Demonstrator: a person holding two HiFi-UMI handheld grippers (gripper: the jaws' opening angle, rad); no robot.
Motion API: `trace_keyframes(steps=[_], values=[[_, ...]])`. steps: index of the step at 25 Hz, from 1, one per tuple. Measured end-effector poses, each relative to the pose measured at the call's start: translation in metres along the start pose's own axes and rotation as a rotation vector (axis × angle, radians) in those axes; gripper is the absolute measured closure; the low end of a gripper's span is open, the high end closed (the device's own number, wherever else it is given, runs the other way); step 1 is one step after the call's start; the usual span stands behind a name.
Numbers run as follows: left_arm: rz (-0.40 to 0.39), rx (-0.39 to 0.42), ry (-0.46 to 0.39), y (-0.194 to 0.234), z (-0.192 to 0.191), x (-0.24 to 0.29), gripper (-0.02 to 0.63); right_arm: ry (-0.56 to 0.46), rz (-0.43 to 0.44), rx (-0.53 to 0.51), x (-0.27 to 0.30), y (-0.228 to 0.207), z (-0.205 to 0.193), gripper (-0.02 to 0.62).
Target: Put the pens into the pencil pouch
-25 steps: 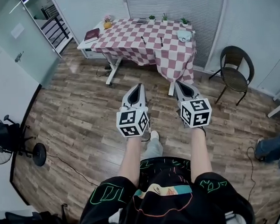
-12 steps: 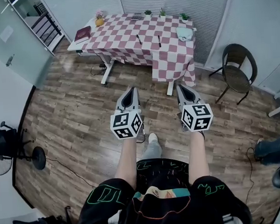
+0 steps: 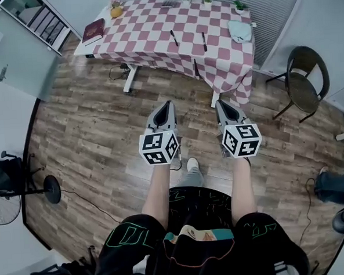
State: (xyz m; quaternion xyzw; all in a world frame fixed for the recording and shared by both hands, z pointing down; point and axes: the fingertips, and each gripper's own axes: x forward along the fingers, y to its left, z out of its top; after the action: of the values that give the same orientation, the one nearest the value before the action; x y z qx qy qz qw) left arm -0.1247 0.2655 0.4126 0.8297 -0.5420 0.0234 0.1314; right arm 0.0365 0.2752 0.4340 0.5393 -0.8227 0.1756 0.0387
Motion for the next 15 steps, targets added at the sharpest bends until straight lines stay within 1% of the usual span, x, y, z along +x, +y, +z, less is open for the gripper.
trace_keyframes(steps=[6,11,15], values=[[-0.054,0.018,0.02,0.013,0.007,0.07,0.607,-0.022,-0.022,0.011,0.058,-0.027,0.021,0.594],[-0.082,-0.019,0.019,0.025,0.009,0.104,0.607,0.008,-0.061,-0.014,0.081,-0.043,0.027,0.594],[-0.075,-0.061,-0.027,0.038,0.023,0.12,0.607,0.01,-0.069,-0.07,0.1,-0.05,0.05,0.594]])
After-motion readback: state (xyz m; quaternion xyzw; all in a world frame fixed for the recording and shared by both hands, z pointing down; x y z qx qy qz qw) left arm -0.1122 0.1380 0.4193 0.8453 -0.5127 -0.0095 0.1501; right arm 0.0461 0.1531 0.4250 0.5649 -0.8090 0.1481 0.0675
